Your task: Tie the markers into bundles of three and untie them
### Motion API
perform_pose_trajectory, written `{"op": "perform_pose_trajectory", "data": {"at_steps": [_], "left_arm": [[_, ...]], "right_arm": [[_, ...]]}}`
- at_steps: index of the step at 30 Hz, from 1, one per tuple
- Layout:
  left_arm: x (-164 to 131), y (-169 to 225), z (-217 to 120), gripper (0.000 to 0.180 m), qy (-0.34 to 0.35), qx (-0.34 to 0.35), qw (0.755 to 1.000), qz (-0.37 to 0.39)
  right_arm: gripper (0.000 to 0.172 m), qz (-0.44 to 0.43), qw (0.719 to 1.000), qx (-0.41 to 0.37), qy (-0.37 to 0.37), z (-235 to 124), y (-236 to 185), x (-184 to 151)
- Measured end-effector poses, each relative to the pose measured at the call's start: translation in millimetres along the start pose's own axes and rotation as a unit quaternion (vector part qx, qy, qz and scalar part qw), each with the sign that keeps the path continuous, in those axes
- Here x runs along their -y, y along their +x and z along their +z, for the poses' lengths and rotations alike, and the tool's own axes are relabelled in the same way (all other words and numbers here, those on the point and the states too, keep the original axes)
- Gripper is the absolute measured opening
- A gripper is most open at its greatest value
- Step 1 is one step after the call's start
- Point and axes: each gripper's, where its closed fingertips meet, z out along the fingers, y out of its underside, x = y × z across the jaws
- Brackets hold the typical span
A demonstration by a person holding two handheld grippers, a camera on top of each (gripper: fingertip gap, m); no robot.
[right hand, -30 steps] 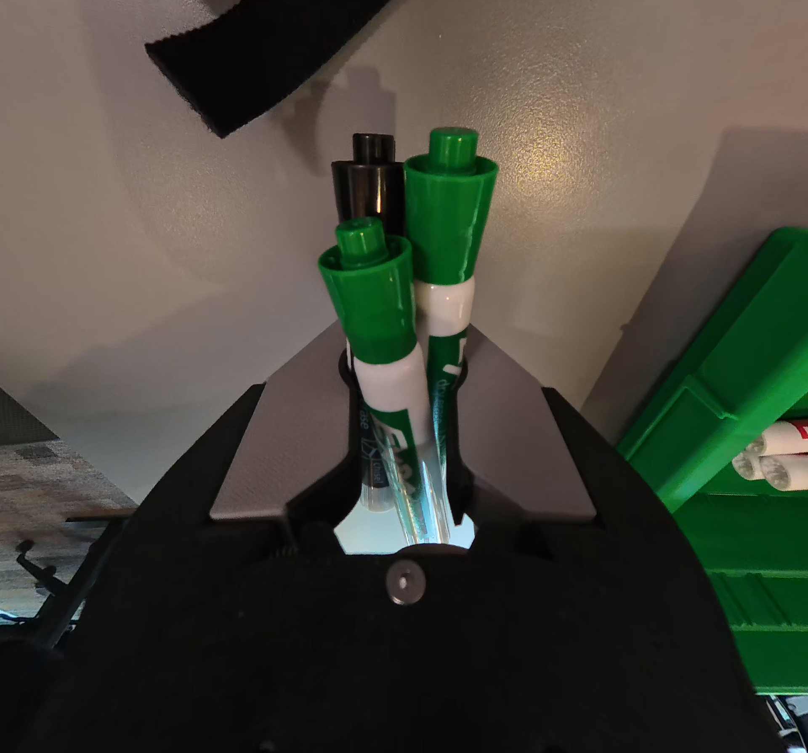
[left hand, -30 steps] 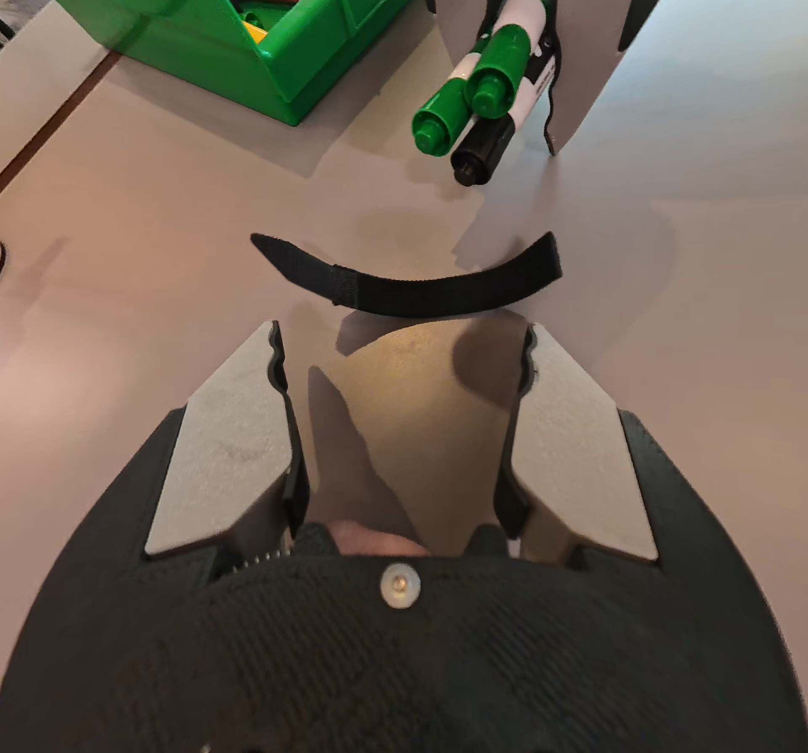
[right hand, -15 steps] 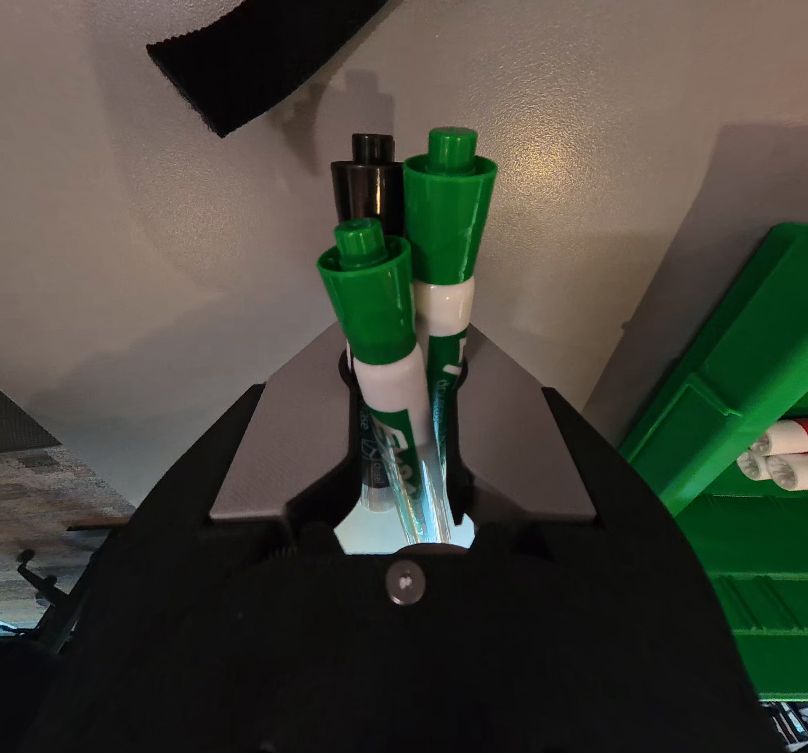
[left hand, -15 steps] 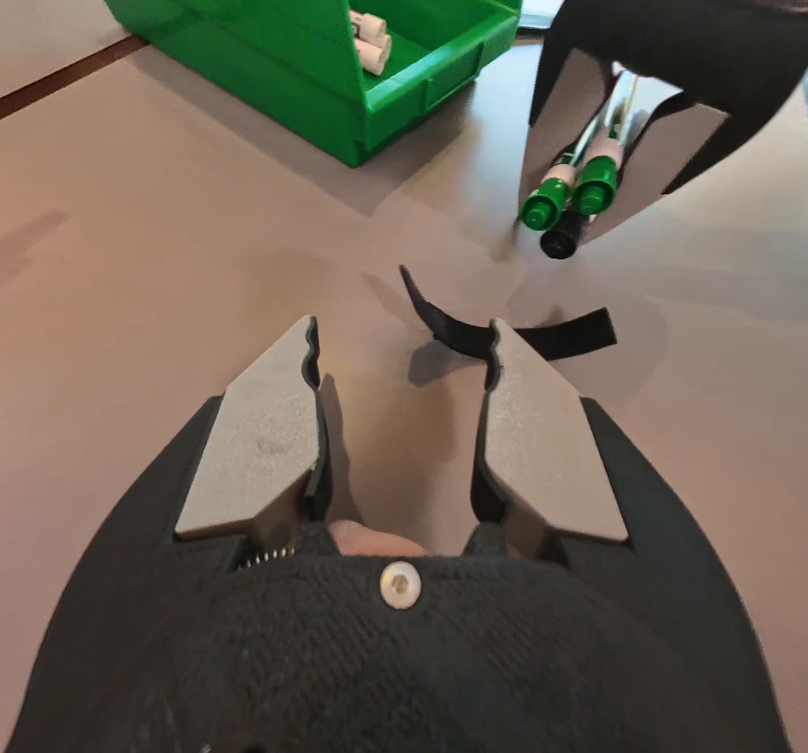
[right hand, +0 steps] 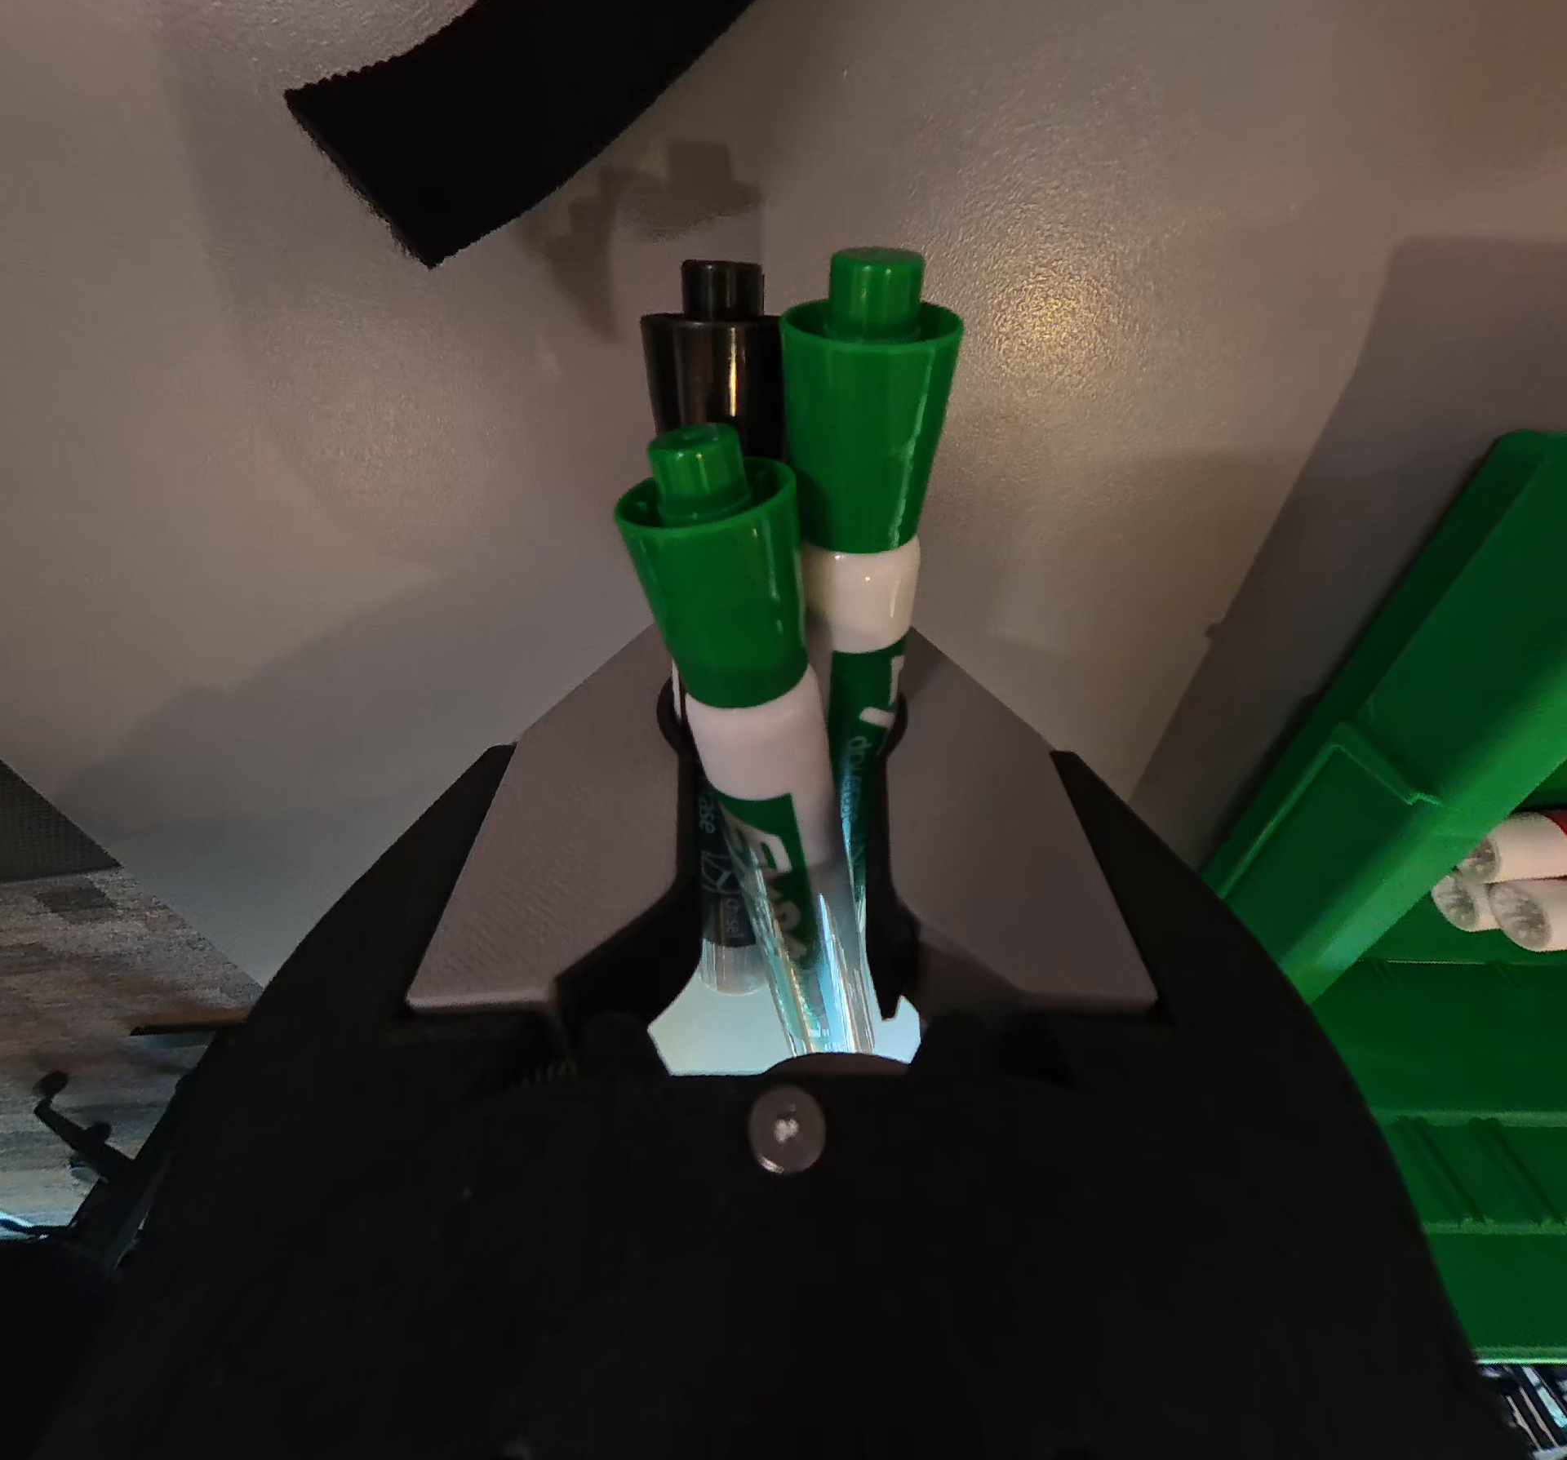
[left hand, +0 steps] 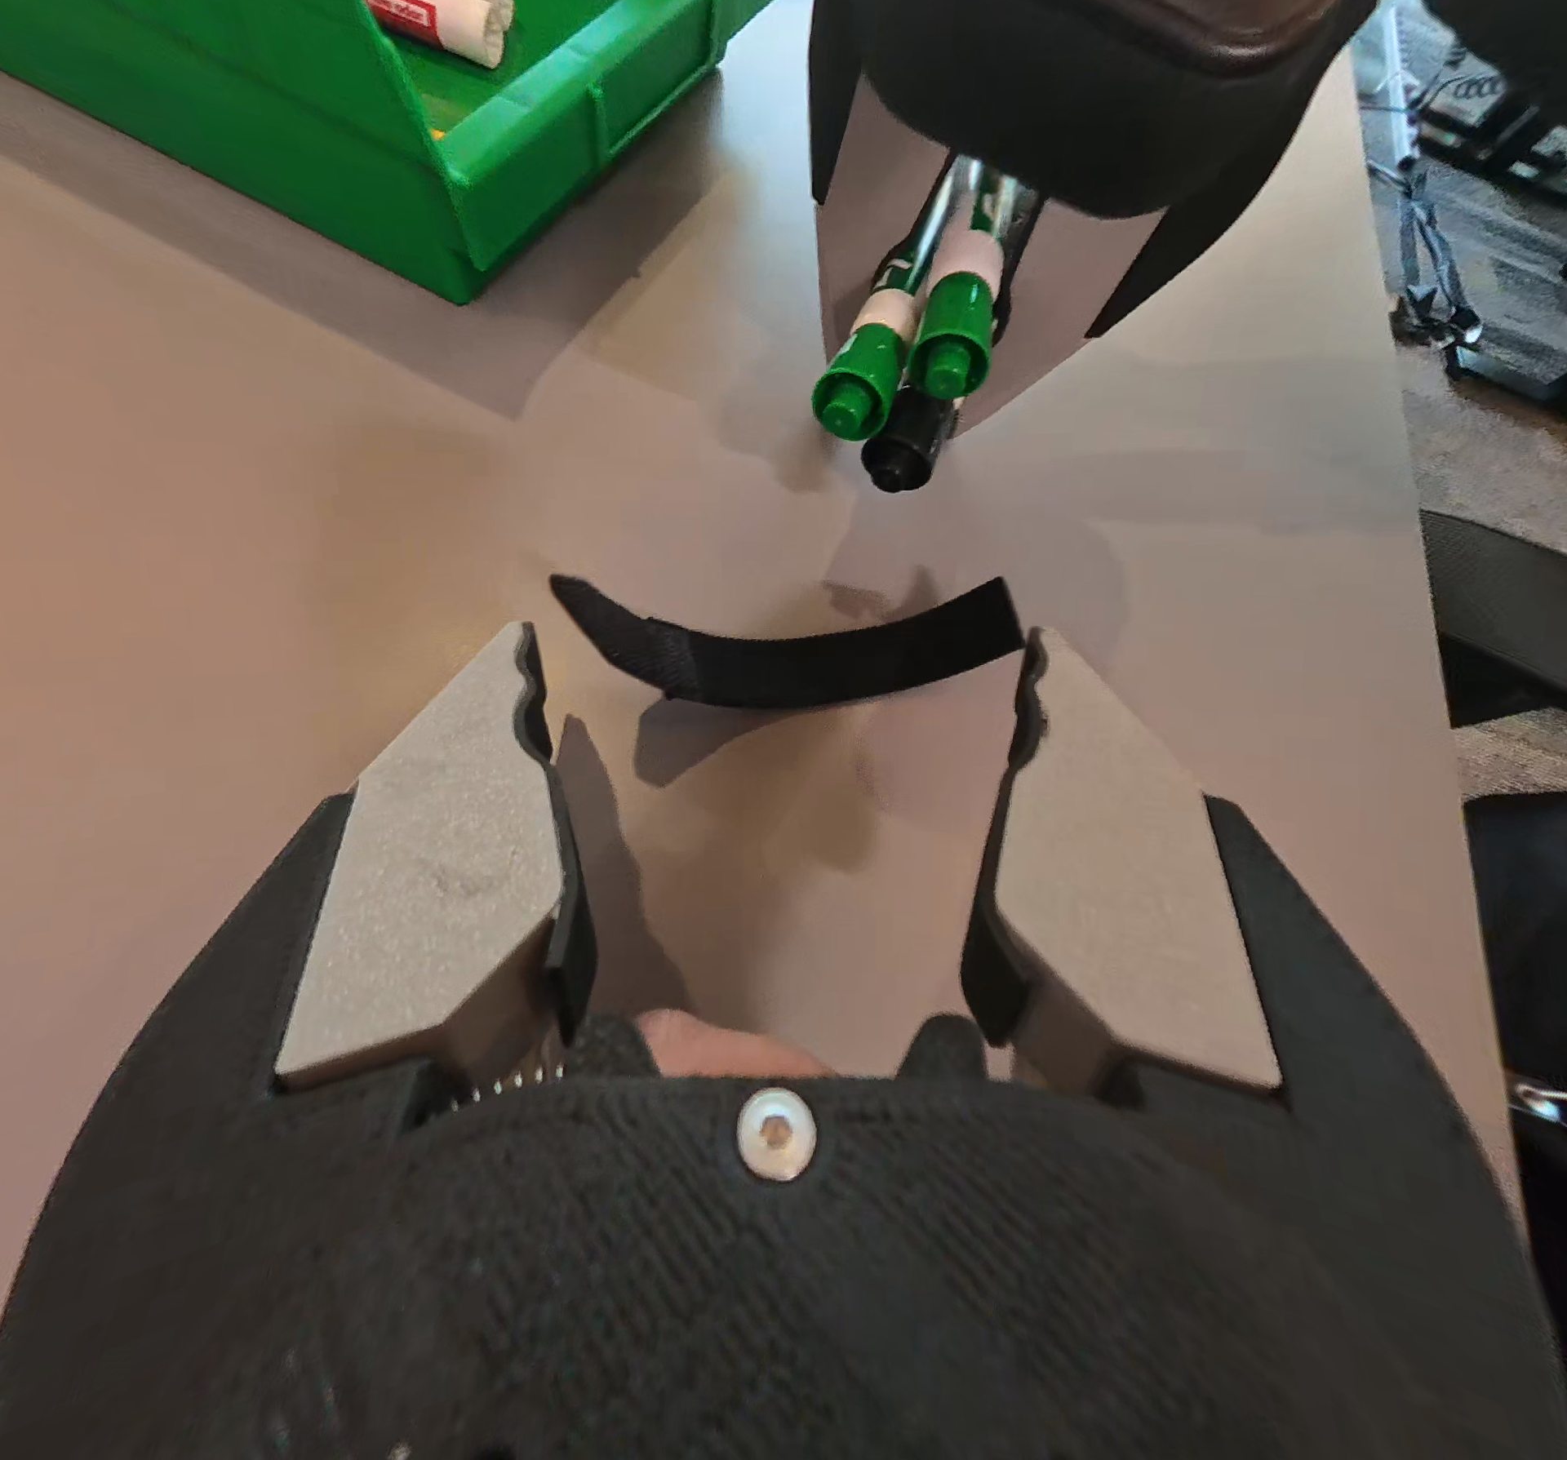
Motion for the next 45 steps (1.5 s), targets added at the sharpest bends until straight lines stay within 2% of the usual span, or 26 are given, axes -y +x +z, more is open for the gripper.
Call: {"op": "perform_pose_trajectory", "data": {"at_steps": [8, 22, 34, 45], "left_arm": [[-0.4, 1.3, 5.3, 0.109, -0.021, 0.056, 0.998, 0.007], [-11.4, 18.3, 13.0, 0.109, -0.033, 0.046, 0.998, -0.008], [-16.6, 26.3, 22.0, 0.109, -0.044, 0.058, 0.997, 0.027], [-18.5, 38.6, 27.8, 0.109, -0.037, 0.044, 0.998, 0.024]], "right_arm": [[0.037, 0.003, 1.0, 0.0, 0.005, 0.1, -0.3, -0.1], [0.037, 0.006, 1.0, 0.0, 0.006, 0.3, -0.5, -0.3], [0.038, 0.01, 1.0, 0.0, 0.009, 0.3, -0.7, -0.4], [0.037, 0.015, 1.0, 0.0, 0.011, 0.2, -1.0, -0.6]]}}
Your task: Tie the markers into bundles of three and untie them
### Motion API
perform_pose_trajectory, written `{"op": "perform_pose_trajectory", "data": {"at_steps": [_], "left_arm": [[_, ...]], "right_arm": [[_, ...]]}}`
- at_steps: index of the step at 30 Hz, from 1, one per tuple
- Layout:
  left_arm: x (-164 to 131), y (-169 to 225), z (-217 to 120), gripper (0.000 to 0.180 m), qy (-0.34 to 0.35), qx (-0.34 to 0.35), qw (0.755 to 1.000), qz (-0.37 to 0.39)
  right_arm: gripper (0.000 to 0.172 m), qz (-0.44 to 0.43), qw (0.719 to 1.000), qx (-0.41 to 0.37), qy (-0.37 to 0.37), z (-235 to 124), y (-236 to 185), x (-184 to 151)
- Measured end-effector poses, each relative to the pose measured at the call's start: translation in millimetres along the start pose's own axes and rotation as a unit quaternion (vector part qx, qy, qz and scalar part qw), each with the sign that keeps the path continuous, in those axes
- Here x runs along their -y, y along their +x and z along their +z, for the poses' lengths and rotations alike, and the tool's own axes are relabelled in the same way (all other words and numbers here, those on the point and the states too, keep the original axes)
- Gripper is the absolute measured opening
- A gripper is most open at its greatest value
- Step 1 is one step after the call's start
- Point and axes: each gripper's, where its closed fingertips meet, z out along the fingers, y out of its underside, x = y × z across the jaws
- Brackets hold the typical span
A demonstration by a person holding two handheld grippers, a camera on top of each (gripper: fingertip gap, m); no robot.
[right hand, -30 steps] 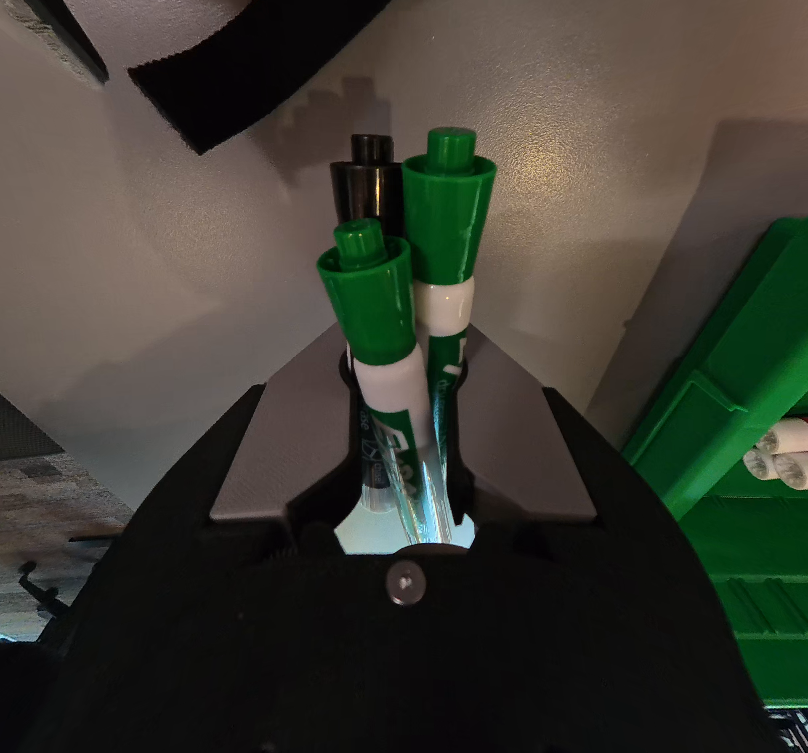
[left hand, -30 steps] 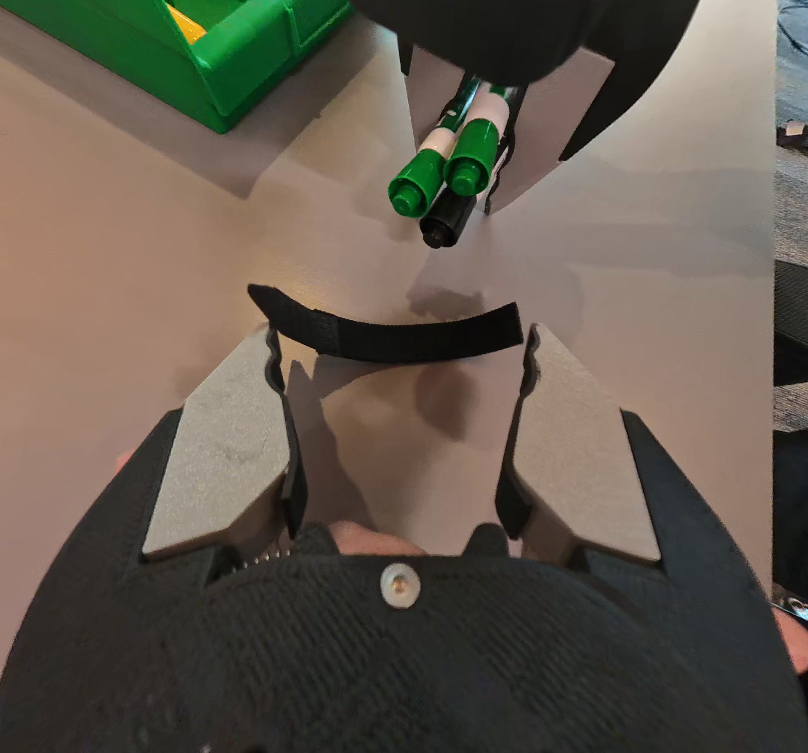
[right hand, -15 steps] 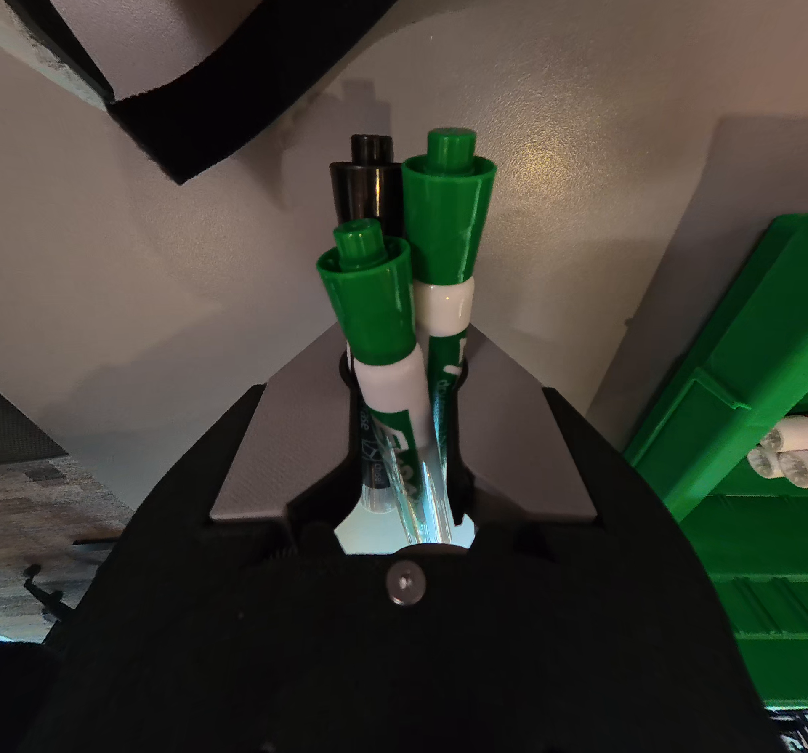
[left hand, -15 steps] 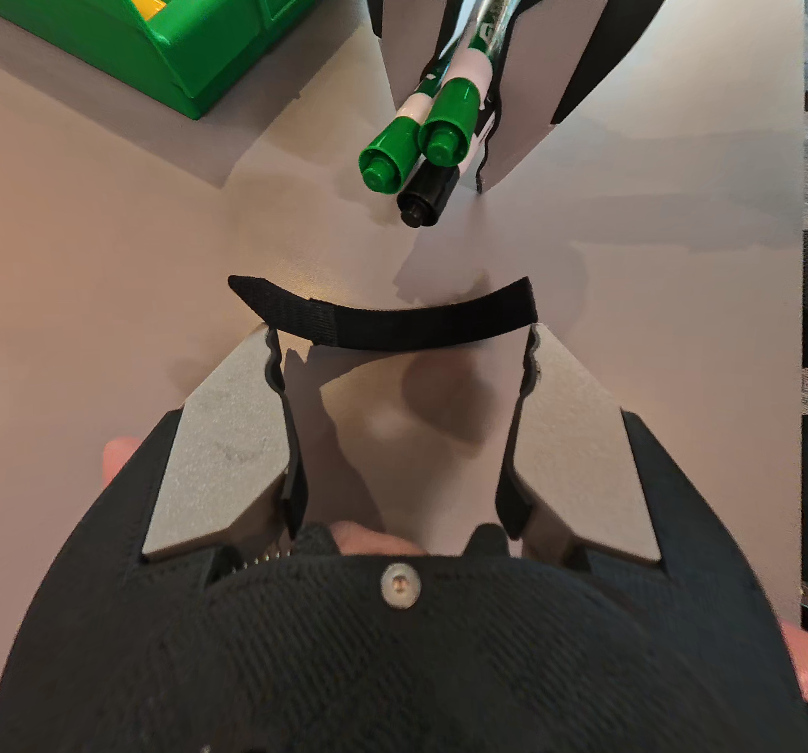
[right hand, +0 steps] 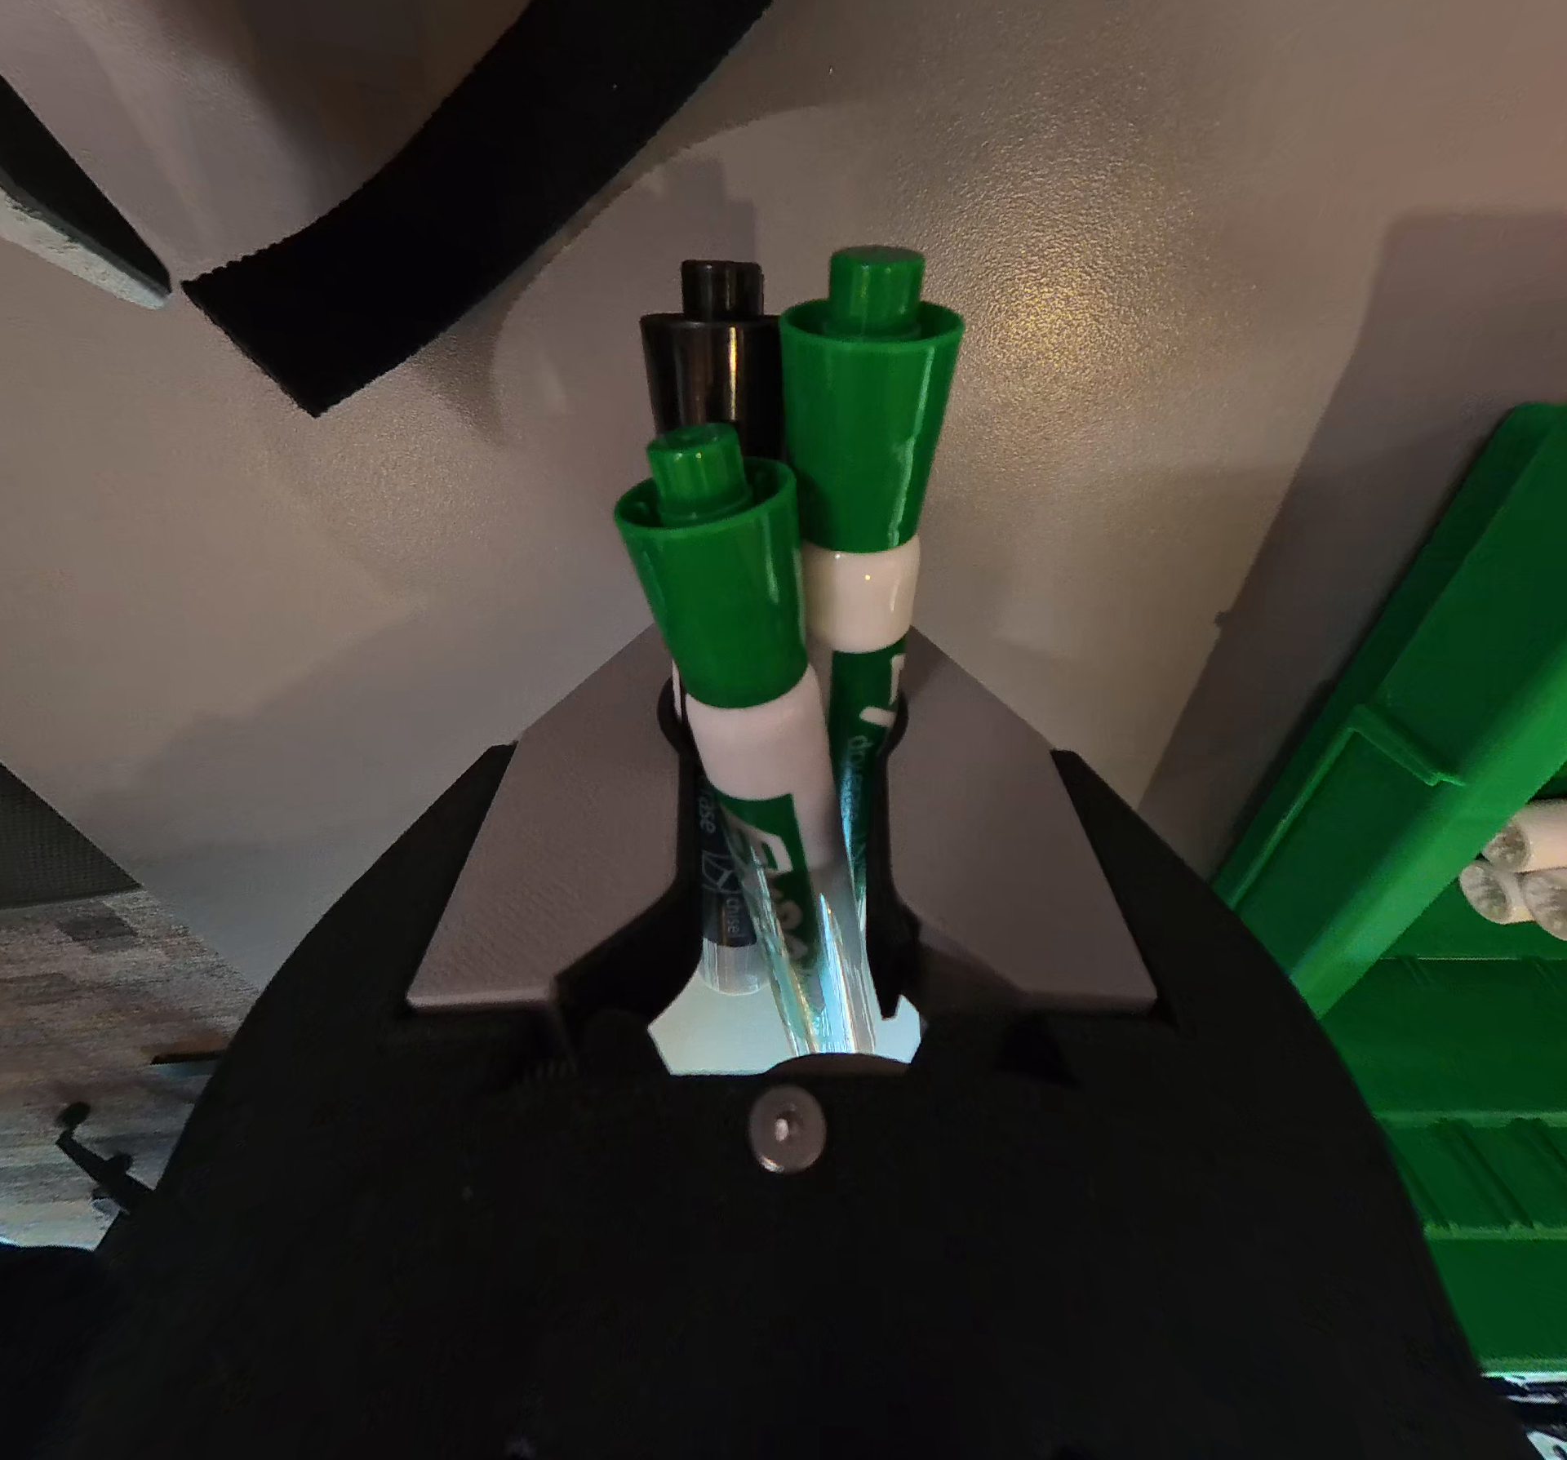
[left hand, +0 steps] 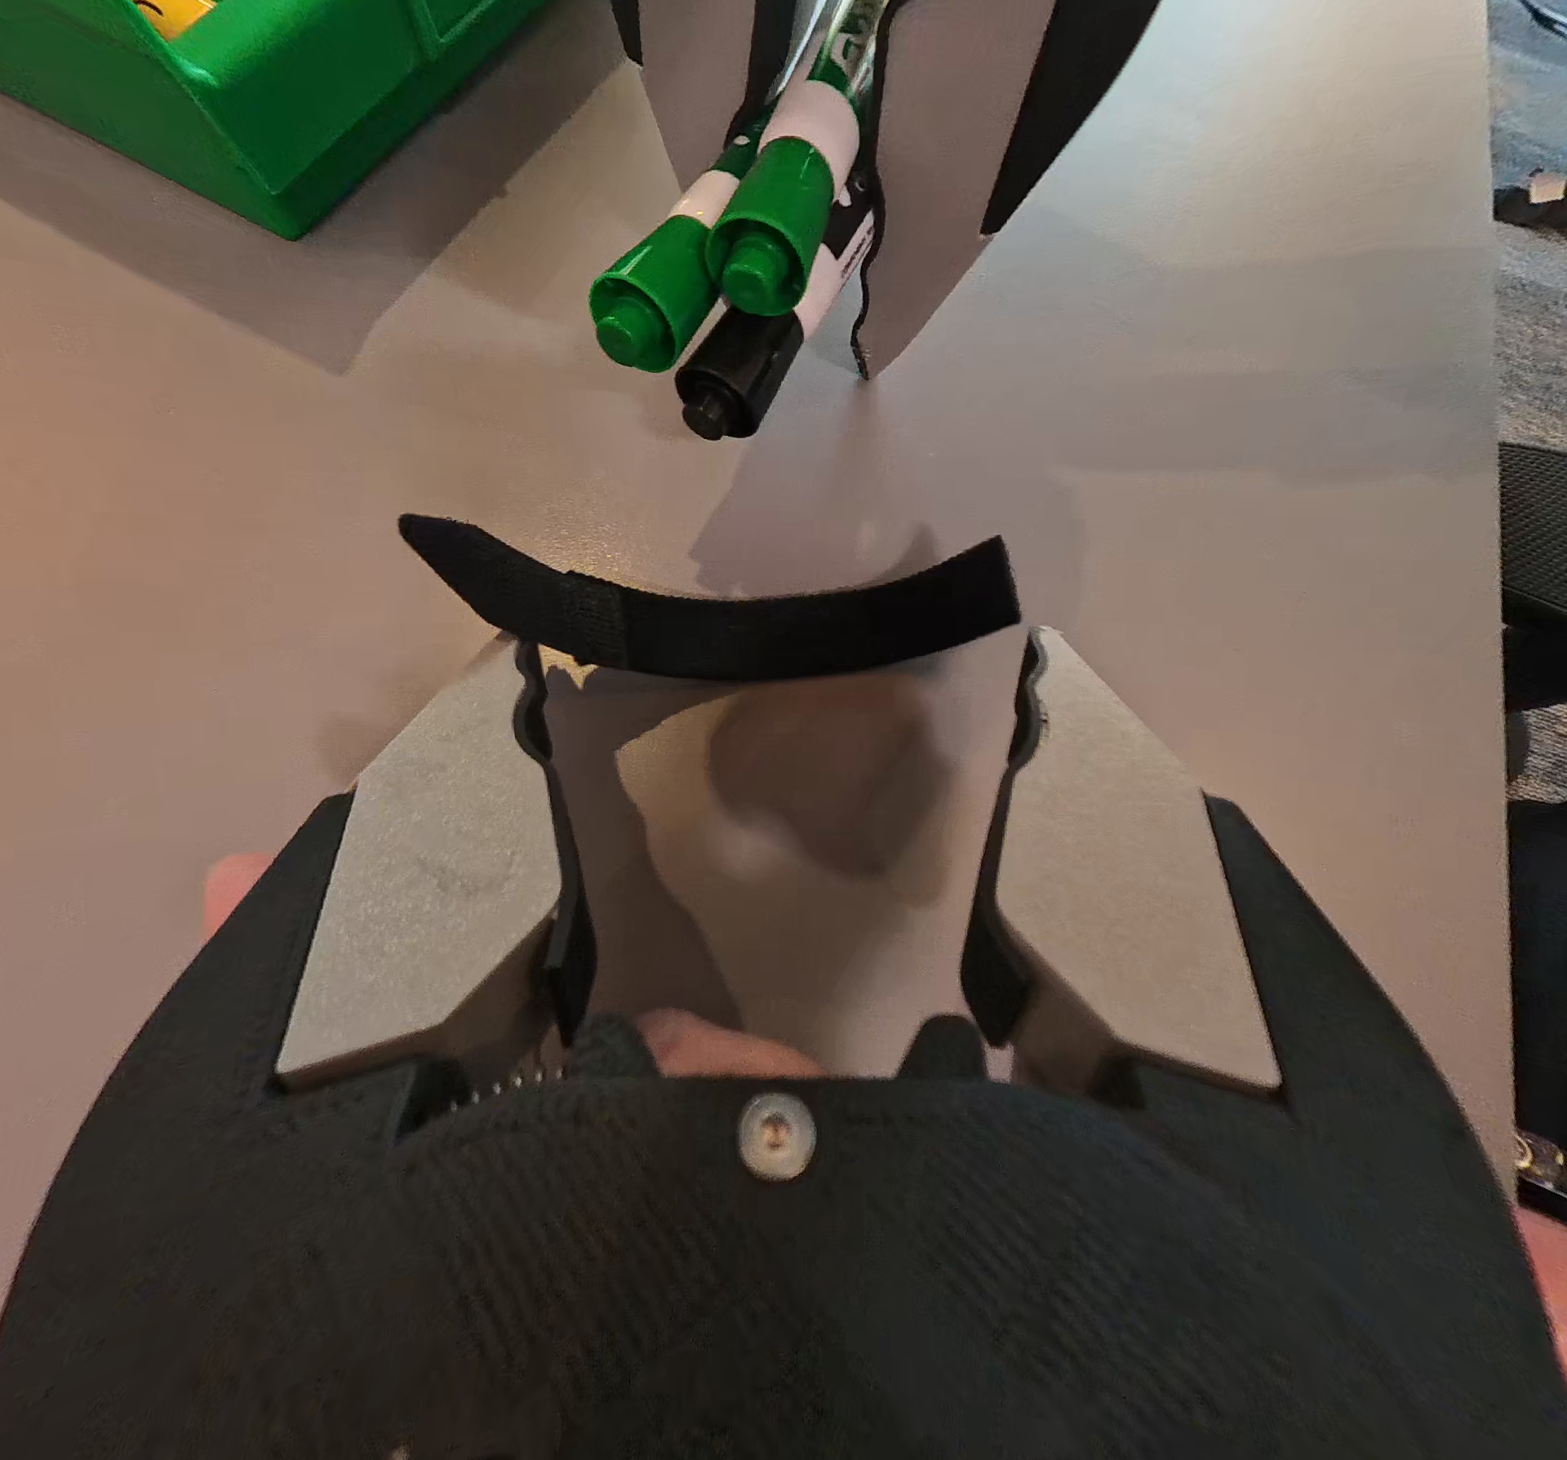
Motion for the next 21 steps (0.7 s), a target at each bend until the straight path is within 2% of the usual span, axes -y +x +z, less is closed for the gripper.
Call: {"op": "perform_pose_trajectory", "data": {"at_steps": [11, 14, 21], "left_arm": [[0.2, -5.2, 6.0, 0.109, 0.001, 0.049, 0.998, 0.033], [4.9, -2.7, 5.0, 0.109, 0.015, 0.046, 0.998, 0.046], [0.8, -0.6, 8.7, 0.109, -0.001, 0.035, 0.999, 0.042]], "right_arm": [[0.037, 0.001, 1.0, 0.0, -0.002, 0.0, -0.1, 0.1], [0.037, 0.001, 1.0, 0.0, -0.002, -0.1, -0.2, 0.2], [0.037, 0.002, 1.0, 0.0, -0.001, -0.1, -0.4, 0.3]]}}
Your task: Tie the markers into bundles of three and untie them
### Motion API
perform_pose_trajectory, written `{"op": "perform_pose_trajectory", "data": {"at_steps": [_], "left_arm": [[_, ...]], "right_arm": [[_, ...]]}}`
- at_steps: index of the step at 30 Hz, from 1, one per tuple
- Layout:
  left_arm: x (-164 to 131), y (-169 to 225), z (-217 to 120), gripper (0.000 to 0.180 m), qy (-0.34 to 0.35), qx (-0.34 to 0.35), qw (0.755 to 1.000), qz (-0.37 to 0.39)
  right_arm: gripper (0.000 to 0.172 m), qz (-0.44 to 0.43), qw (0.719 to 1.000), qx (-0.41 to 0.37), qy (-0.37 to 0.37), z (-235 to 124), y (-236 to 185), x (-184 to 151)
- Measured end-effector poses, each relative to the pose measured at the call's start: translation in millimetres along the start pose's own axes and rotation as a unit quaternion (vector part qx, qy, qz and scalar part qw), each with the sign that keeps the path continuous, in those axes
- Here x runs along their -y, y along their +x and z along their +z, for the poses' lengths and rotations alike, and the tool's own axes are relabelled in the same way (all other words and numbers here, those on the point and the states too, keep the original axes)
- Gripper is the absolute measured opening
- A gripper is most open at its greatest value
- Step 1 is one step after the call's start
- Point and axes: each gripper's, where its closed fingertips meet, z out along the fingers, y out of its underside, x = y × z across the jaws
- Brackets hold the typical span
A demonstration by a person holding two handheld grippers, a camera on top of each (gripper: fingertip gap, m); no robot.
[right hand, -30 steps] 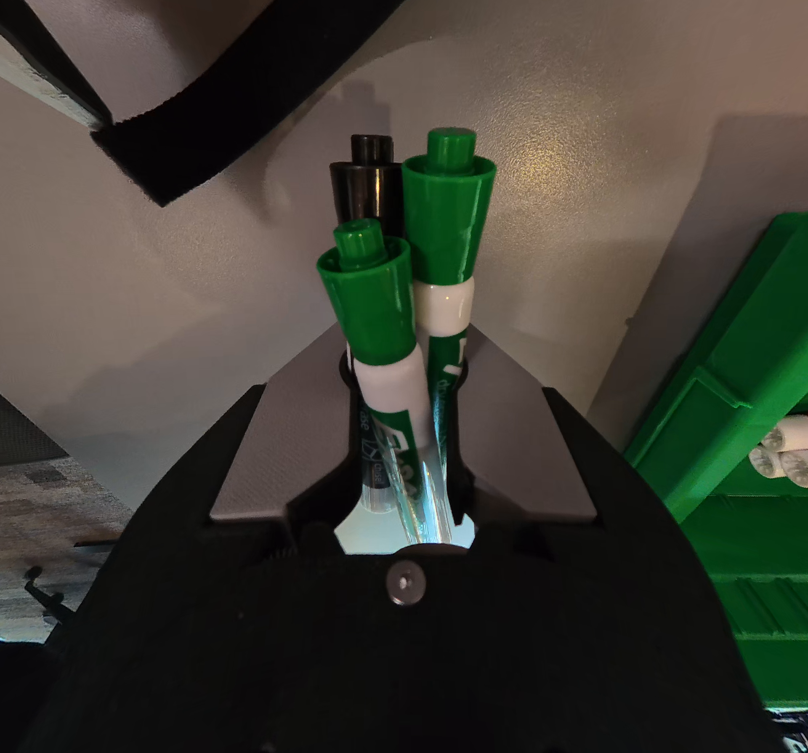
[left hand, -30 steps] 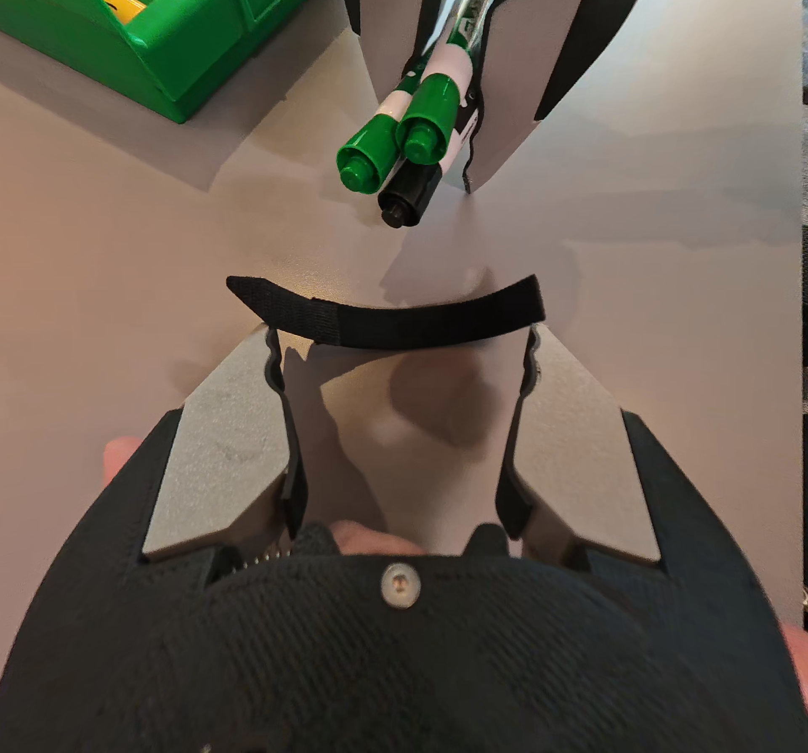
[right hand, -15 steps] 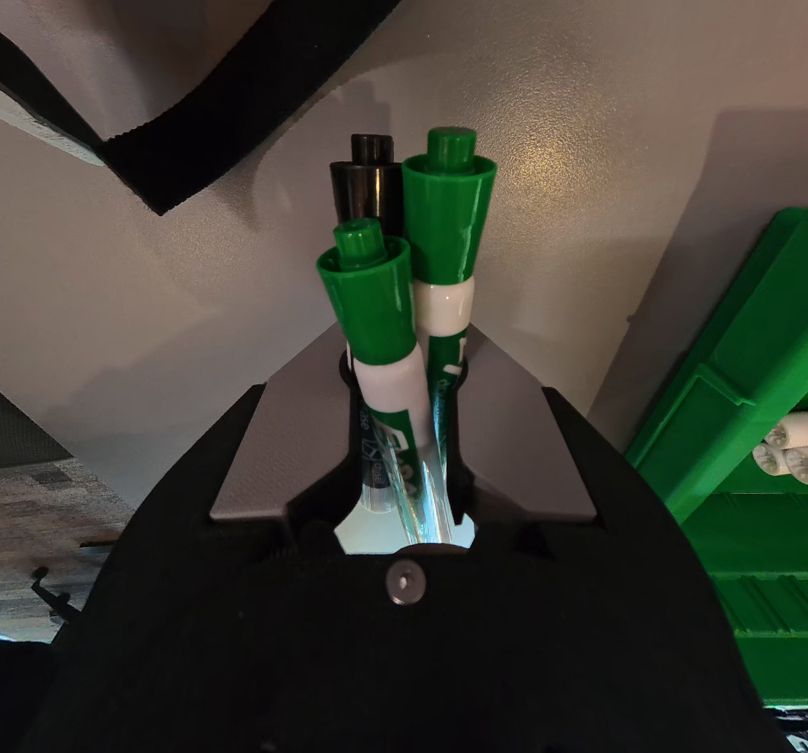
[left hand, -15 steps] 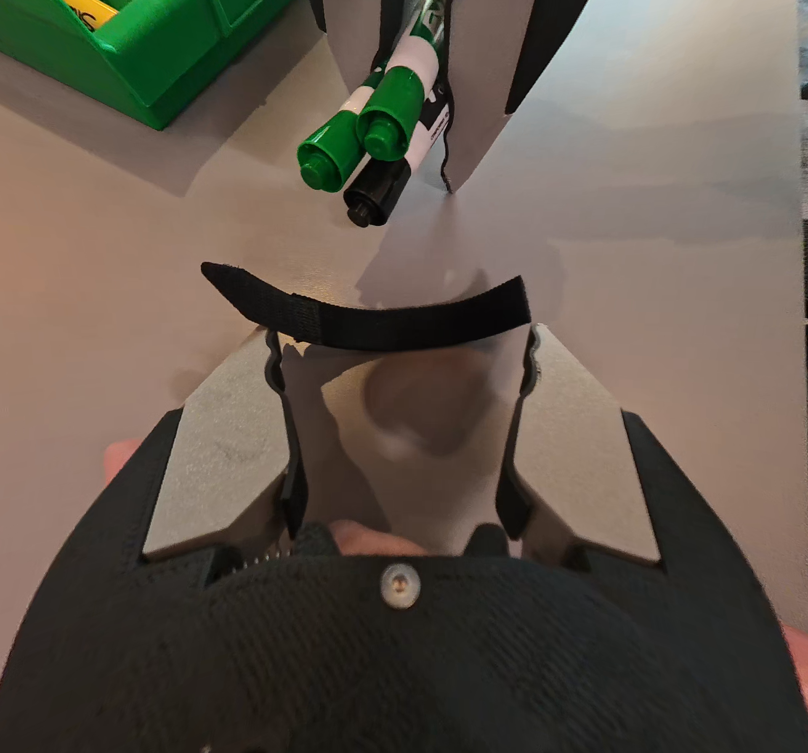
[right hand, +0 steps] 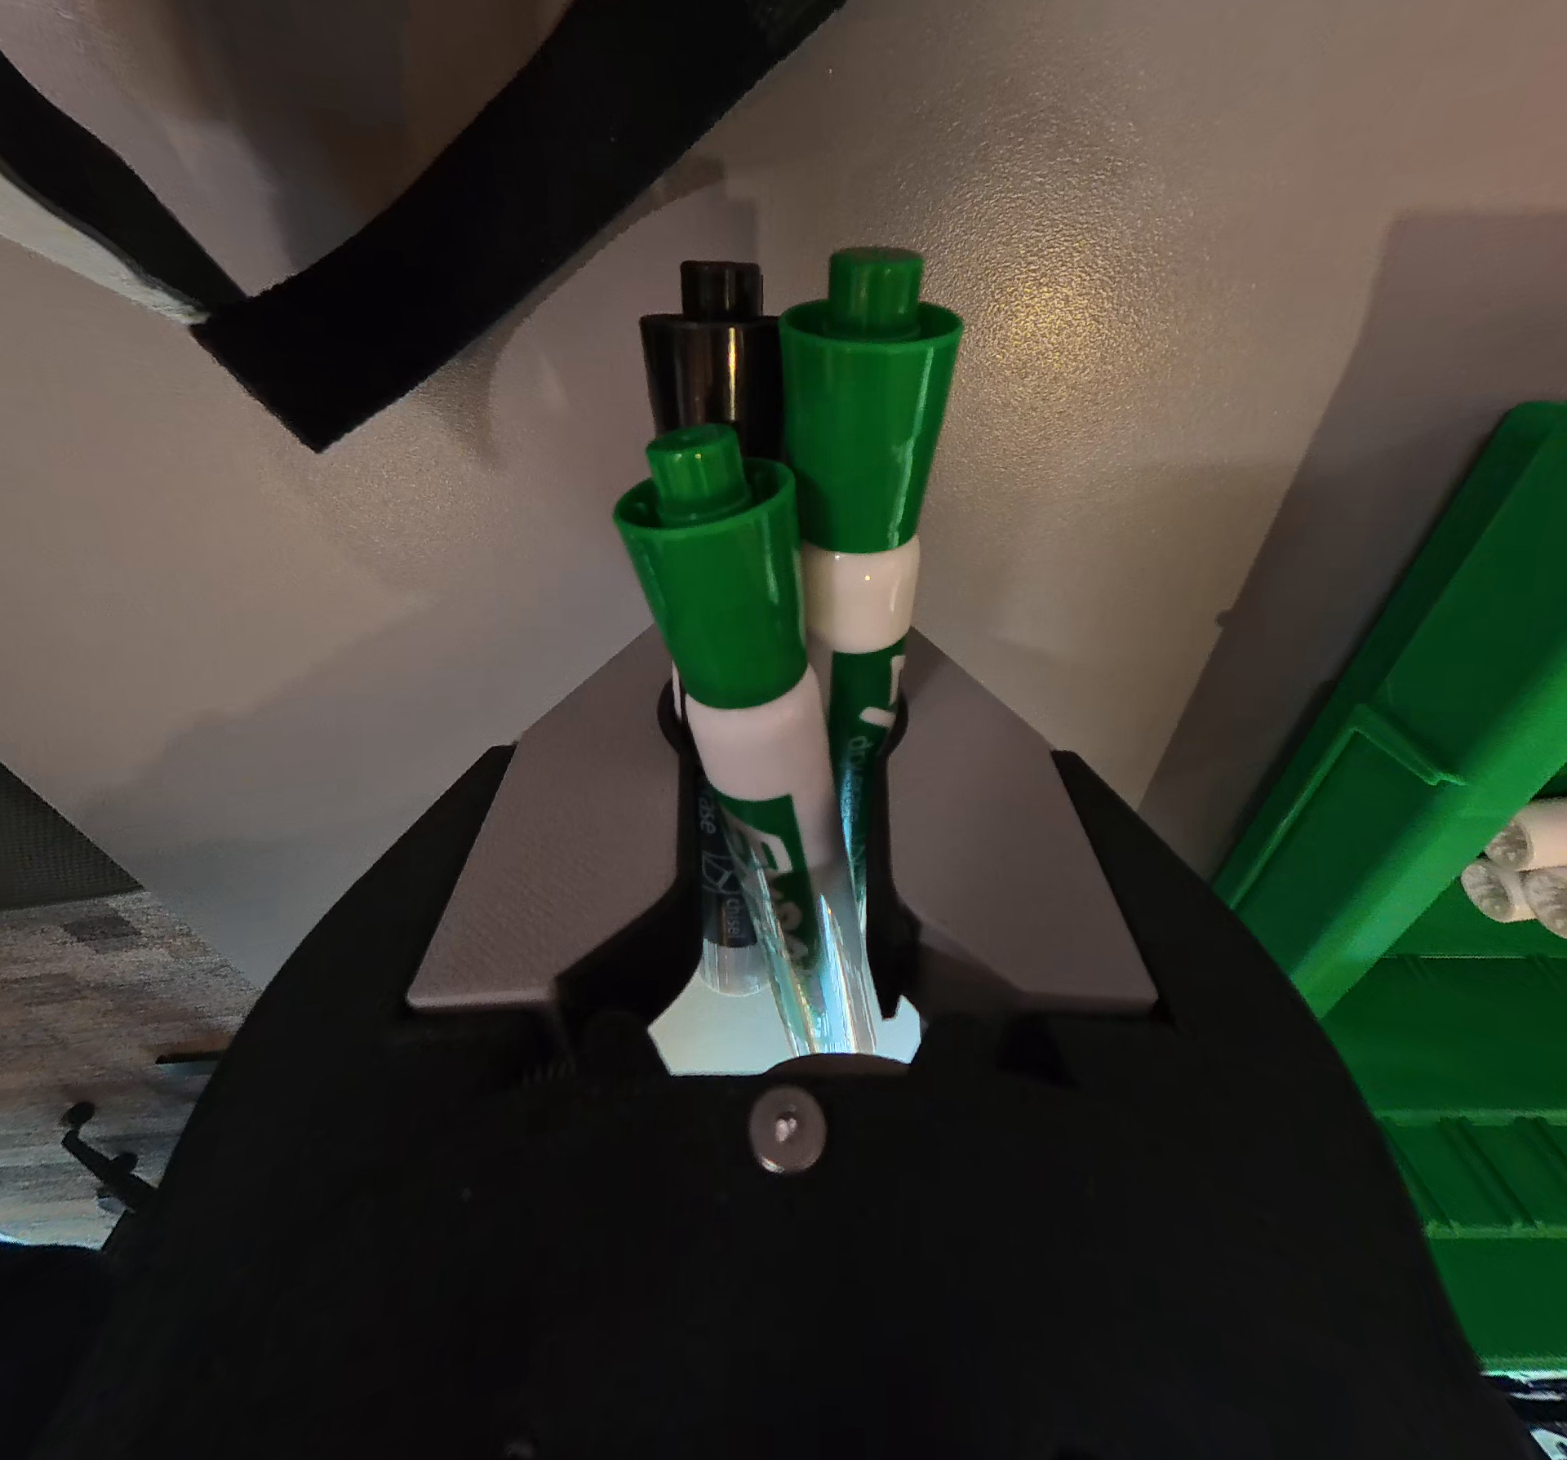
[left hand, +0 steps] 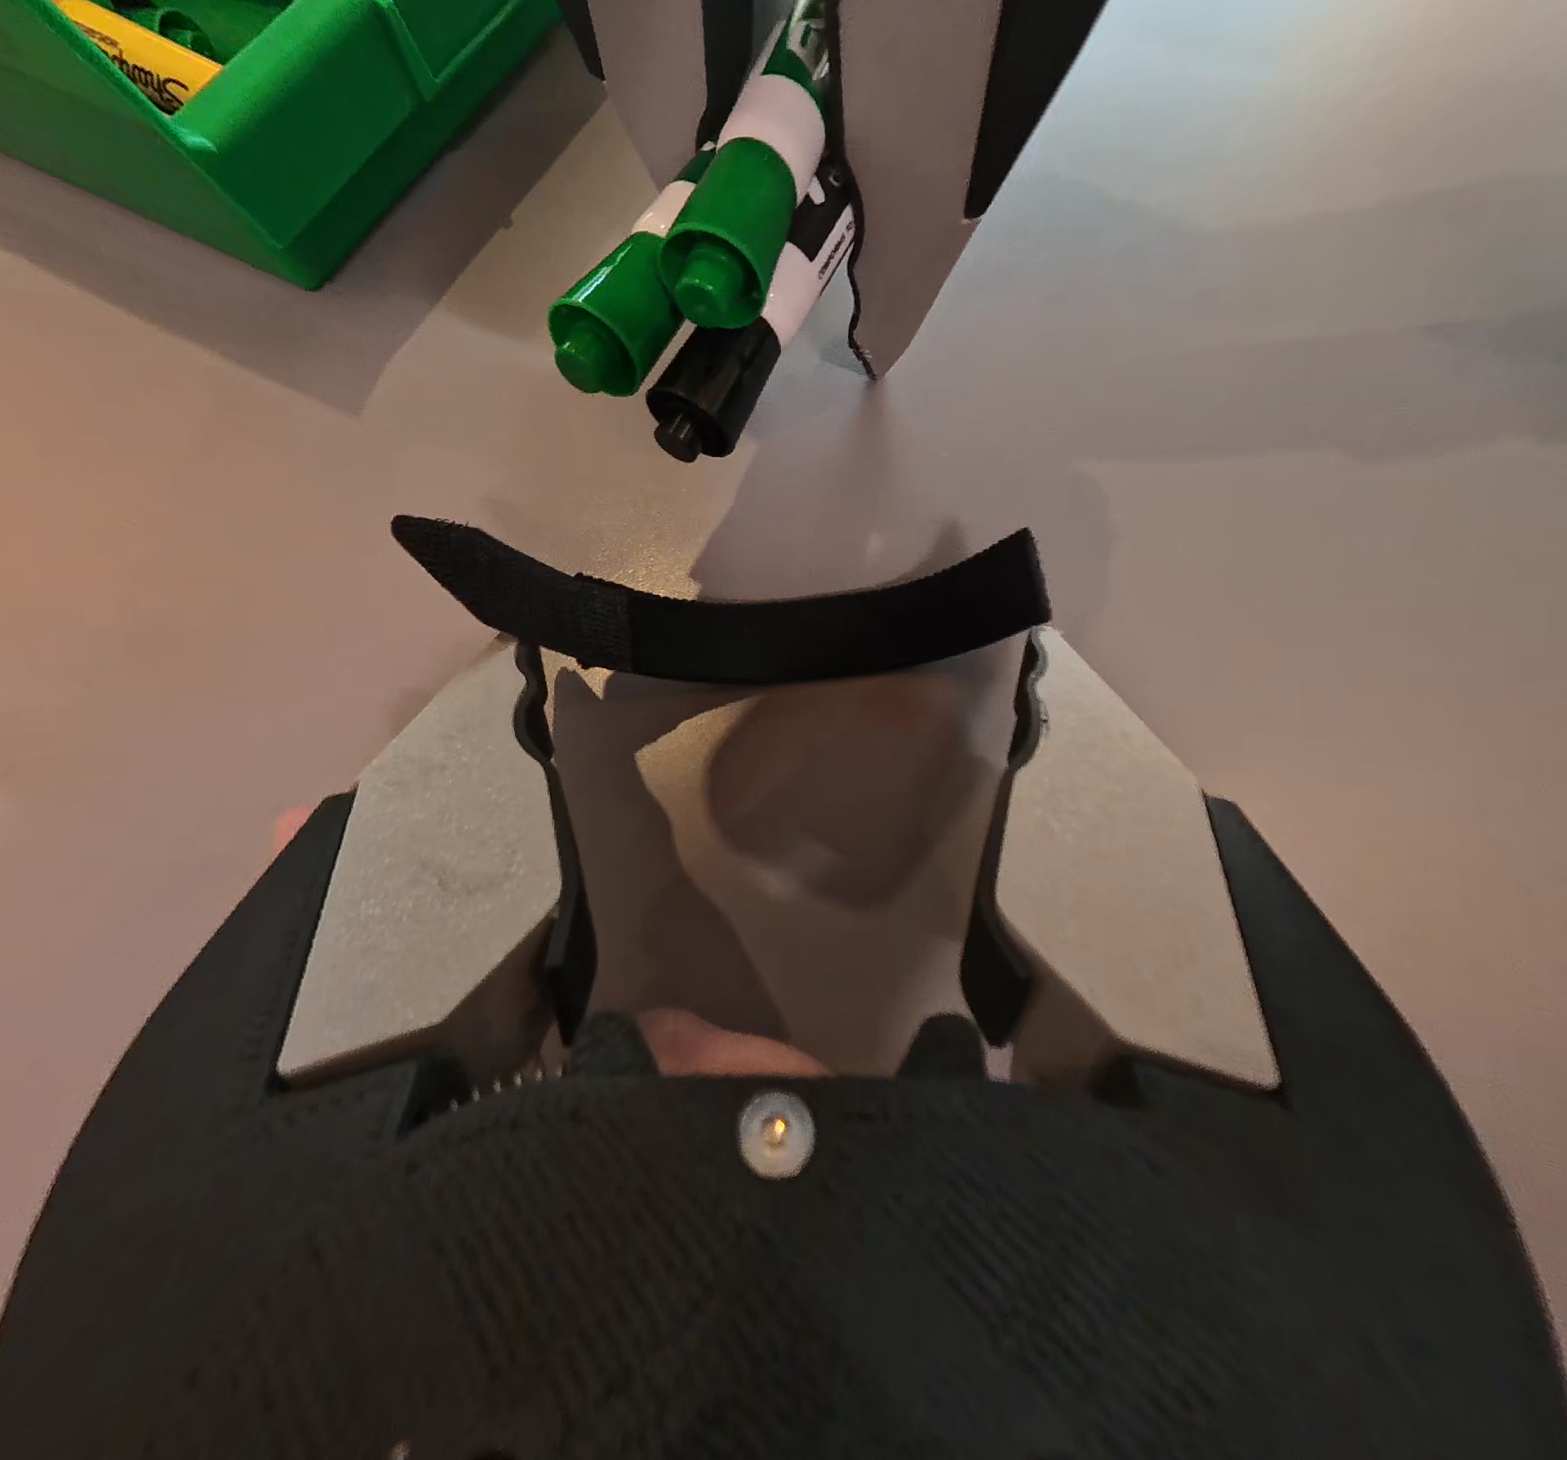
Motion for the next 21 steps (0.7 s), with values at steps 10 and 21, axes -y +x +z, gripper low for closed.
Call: {"op": "perform_pose_trajectory", "data": {"at_steps": [10, 21], "left_arm": [[0.0, -7.5, -0.3, 0.064, 0.001, 0.006, 1.0, -0.027], [-6.7, -27.0, -14.1, 0.046, 0.018, -0.009, 0.994, -0.107]], "right_arm": [[0.037, 0.002, 1.0, 0.0, 0.004, 0.0, -0.2, 0.1], [0.037, 0.003, 1.0, 0.0, -0.001, 0.1, -0.2, 0.0]]}}
